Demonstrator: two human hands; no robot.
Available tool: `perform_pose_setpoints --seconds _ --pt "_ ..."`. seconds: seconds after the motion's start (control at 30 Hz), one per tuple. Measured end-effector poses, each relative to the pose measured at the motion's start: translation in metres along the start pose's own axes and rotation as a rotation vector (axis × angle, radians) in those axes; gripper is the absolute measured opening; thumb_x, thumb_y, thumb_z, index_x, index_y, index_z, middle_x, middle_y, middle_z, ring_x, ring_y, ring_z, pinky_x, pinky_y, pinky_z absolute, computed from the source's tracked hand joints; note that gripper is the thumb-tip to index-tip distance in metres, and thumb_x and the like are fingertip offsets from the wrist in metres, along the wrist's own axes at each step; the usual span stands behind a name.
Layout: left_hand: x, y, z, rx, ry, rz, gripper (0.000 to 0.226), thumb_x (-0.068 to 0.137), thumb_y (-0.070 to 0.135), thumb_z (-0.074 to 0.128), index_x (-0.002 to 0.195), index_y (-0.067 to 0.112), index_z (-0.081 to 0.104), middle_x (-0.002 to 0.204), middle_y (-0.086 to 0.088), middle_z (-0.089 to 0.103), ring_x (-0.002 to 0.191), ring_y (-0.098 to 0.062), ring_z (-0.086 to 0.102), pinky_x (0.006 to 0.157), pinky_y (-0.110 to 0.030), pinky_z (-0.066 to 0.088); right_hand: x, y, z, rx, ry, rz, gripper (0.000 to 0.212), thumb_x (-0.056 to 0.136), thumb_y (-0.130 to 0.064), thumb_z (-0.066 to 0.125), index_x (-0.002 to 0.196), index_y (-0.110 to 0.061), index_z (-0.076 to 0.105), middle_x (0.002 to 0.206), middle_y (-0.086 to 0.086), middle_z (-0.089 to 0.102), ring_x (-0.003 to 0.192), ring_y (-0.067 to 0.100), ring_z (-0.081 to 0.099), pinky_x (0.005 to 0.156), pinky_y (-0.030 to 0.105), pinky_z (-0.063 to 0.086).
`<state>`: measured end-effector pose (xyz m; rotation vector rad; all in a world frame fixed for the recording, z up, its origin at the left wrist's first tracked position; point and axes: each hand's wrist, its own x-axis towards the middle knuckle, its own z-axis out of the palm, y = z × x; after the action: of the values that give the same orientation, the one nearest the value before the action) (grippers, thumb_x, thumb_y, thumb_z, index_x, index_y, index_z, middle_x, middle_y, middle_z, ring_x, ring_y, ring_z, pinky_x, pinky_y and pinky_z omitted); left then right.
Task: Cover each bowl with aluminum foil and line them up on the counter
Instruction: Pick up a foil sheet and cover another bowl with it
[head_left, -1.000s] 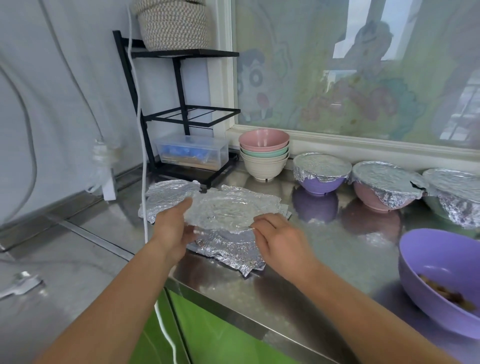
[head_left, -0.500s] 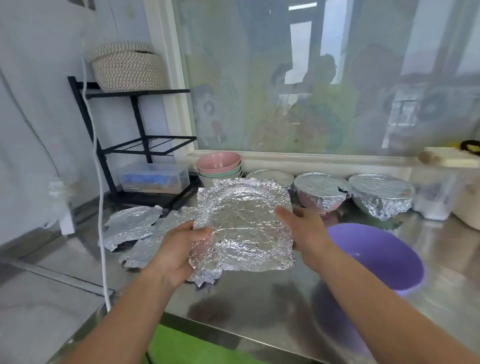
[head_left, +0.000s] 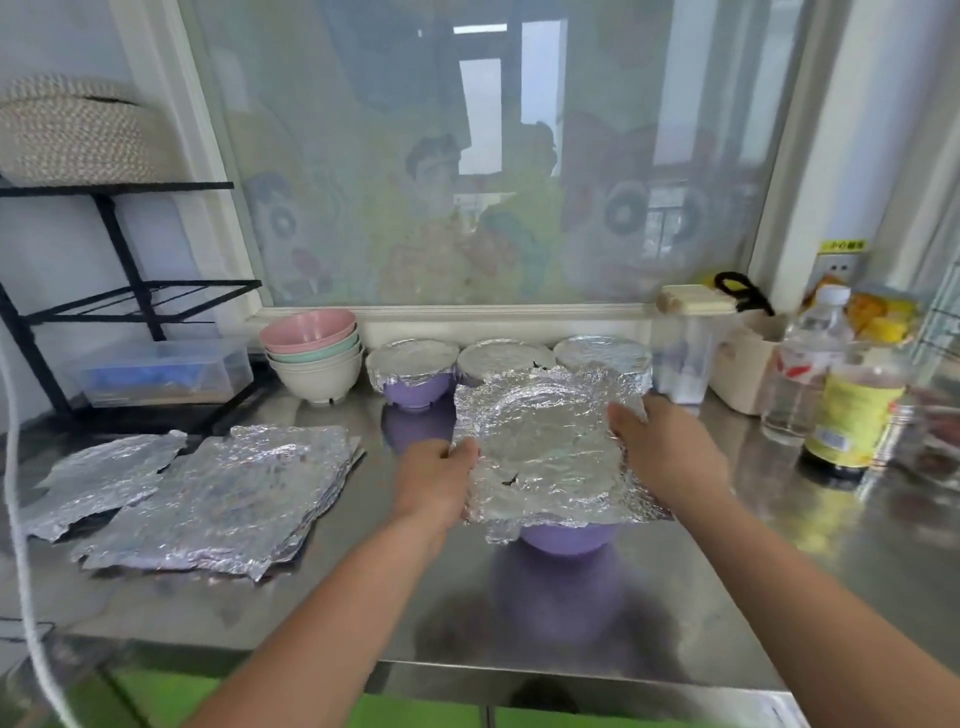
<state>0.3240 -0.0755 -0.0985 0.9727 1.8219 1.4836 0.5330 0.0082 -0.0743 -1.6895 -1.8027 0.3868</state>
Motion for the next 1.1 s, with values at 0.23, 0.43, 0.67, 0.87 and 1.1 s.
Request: perform_pose_setpoints --seconds 0.23,0.43,0.67,0.87,1.1 --pt "0.007 -0.017 0.024 0.344 0.114 0.133 0.024 0.093 0.039 0.056 0.085 0.017 0.060 0.085 -0.007 0.070 0.083 -0.029 0.065 0.075 -0.037 0.052 0.010 0.030 0.013 -0.009 -0.098 0.162 0.049 0.096 -0.054 0.040 0.122 -0.014 0.053 0.115 0.014 0.065 0.109 0.033 0.059 0.084 0.038 0.043" --pt "0.017 -0.017 0.021 0.322 0.118 0.097 0.028 0.093 0.024 0.053 0.067 0.013 0.059 0.064 -0.005 0.066 0.061 -0.022 0.061 0.058 -0.031 0.048 0.021 0.035 0.022 0.035 -0.124 0.163 0.039 0.090 -0.046 0.045 0.096 -0.011 0.061 0.099 0.015 0.068 0.096 0.034 0.063 0.083 0.039 0.050" --pt "0.009 0.008 0.010 0.487 0.269 0.305 0.018 0.094 0.028 0.052 0.104 0.015 0.059 0.105 -0.006 0.065 0.098 -0.028 0.061 0.085 -0.036 0.046 0.009 0.024 0.004 -0.071 0.110 -0.065 0.049 0.095 -0.045 0.050 0.137 -0.019 0.043 0.134 0.009 0.051 0.121 0.033 0.051 0.091 0.043 0.042" --pt "0.008 0.042 0.044 1.029 -0.340 0.703 0.068 0.091 0.066 0.037 0.146 0.027 0.035 0.156 -0.004 0.026 0.146 -0.025 0.015 0.117 -0.044 0.016 0.026 0.003 0.006 -0.202 -0.238 -0.550 0.059 0.097 -0.057 0.035 0.146 -0.026 0.042 0.156 0.000 0.034 0.142 0.022 0.033 0.115 0.042 0.026" --pt "0.012 0.015 0.051 1.156 -0.468 0.514 0.121 0.061 0.094 0.023 0.154 0.021 0.005 0.163 -0.005 -0.002 0.149 -0.022 -0.005 0.120 -0.047 0.006 0.023 0.012 0.019 -0.119 -0.454 -0.378 0.060 0.097 -0.055 0.043 0.149 -0.026 0.034 0.153 0.005 0.038 0.137 0.023 0.038 0.108 0.034 0.028"
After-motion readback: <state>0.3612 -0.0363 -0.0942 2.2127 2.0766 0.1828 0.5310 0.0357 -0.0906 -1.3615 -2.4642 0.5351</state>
